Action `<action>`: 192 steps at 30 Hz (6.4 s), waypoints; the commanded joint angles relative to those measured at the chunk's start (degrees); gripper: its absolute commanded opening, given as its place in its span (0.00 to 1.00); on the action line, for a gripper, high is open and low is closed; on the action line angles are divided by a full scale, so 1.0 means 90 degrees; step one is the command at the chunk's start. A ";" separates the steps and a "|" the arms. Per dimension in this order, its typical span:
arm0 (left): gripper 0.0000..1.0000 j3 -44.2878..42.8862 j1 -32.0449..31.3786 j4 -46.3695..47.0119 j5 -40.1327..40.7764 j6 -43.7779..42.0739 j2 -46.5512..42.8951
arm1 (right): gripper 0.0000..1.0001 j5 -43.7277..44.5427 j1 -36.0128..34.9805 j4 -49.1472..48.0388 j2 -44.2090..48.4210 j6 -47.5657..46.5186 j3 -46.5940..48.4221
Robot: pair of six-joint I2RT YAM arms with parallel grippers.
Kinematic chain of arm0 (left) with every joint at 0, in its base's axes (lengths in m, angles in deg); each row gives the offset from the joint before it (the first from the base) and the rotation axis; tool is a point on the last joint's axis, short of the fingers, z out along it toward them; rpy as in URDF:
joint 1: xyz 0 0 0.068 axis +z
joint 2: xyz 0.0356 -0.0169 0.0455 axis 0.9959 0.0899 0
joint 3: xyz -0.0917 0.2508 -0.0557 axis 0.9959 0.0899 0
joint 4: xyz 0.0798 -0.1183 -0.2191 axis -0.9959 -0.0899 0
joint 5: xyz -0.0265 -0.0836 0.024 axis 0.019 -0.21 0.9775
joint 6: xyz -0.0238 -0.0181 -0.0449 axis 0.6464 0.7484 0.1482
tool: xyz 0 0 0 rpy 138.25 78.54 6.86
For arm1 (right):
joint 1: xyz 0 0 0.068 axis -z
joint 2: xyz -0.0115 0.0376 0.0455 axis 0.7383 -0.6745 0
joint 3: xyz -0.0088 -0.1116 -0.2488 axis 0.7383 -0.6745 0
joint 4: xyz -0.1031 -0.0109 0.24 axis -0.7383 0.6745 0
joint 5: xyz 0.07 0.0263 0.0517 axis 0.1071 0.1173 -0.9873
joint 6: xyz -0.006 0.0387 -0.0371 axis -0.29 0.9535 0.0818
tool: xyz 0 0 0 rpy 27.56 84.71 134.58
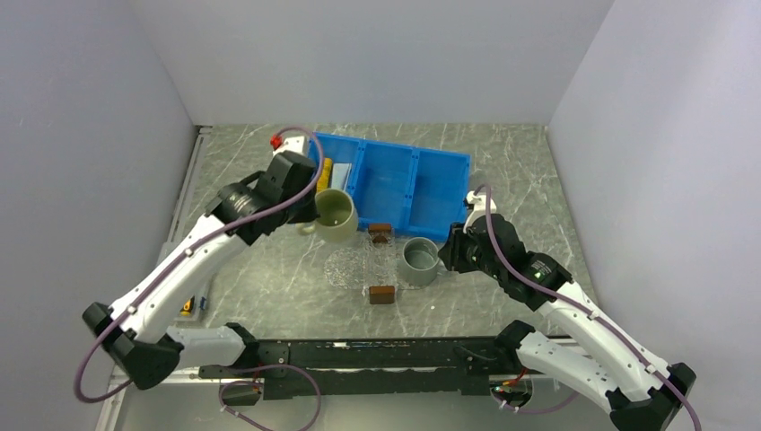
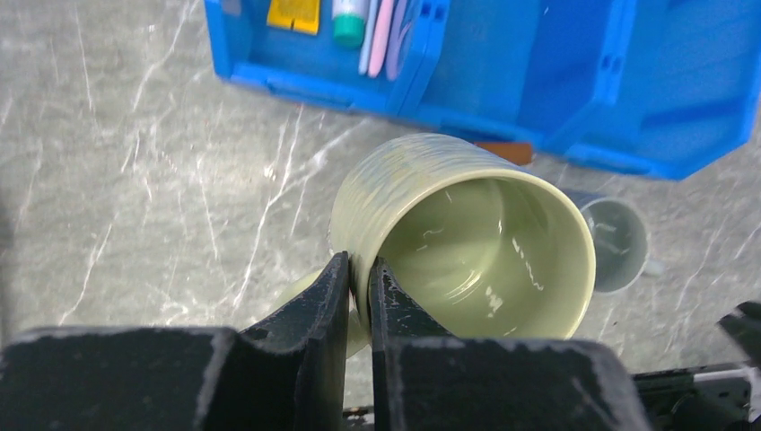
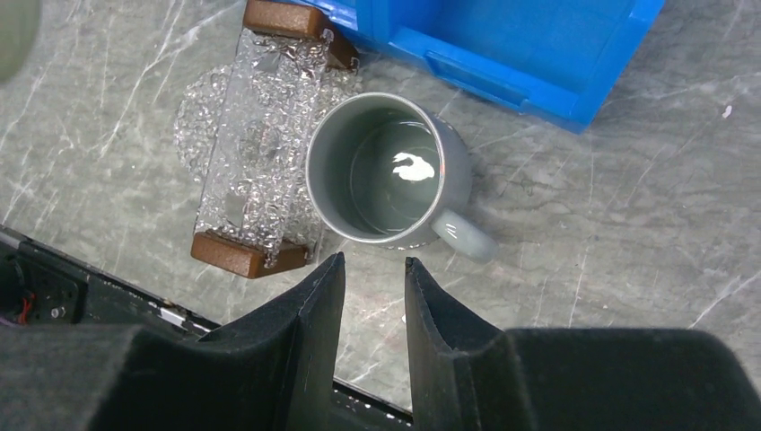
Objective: Prepare toiletry sets of a toothbrush and toothpaste on the tray
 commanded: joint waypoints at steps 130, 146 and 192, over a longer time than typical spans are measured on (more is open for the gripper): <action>0.82 0.1846 0.0508 0.1462 -0.0155 -0.1497 -0.1384 | 0.37 0.1559 0.1042 0.0164 -0.3262 0.0075 0.2102; 0.99 0.2676 0.0698 0.1693 -0.0530 -0.1390 -0.1782 | 0.20 0.1290 0.1769 -0.0165 -0.3556 0.0220 0.1485; 0.99 0.2013 0.1120 0.1839 -0.1125 -0.1284 -0.0654 | 0.03 0.0564 0.2971 -0.0827 -0.5966 -0.0222 0.3562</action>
